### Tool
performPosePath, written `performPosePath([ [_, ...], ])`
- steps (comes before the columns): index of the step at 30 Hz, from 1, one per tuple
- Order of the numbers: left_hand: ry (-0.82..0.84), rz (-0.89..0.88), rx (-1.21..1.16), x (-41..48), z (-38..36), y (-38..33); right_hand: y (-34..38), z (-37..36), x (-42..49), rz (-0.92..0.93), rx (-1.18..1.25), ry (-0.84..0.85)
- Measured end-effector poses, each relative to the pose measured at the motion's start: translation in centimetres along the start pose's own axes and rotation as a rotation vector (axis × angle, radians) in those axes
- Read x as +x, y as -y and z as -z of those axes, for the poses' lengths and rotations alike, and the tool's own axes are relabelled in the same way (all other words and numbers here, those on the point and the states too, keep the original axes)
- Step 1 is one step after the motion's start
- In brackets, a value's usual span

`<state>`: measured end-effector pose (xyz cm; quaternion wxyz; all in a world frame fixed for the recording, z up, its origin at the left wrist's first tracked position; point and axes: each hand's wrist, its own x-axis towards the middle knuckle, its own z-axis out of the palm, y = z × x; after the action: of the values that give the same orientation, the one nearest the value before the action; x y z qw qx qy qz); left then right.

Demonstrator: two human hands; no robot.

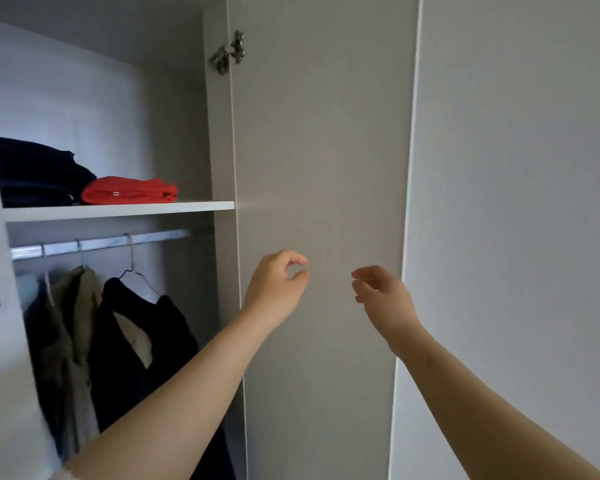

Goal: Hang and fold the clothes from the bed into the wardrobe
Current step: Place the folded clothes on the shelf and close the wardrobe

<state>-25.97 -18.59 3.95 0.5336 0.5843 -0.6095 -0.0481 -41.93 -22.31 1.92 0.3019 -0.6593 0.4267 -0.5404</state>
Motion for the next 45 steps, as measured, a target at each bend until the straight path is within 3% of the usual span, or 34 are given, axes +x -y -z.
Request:
performPosePath([
  [8, -0.008, -0.017, -0.068, 1.4, -9.3, -4.0, -3.5, 7.8, 3.6, -0.003, -0.049, -0.046],
  [14, -0.092, 0.071, -0.232, 1.2, -11.1, -5.2, -4.3, 8.5, 5.3, -0.001, 0.213, 0.344],
  [18, -0.141, 0.079, -0.202, 0.4, -10.4, -4.9, -4.8, 8.4, 5.7, 0.059, 0.309, 0.292],
  [31, -0.307, -0.013, -0.105, -2.7, -3.2, -4.0, -2.2, 4.0, 2.8, 0.249, 0.418, 0.397],
  [39, -0.457, 0.023, -0.027, -5.7, 5.4, -0.8, 1.1, -2.1, -0.9, 0.283, 0.485, 0.601],
  [45, -0.516, 0.080, 0.050, -7.8, 11.1, 1.2, 3.7, -9.1, -3.7, 0.261, 0.402, 0.664],
])
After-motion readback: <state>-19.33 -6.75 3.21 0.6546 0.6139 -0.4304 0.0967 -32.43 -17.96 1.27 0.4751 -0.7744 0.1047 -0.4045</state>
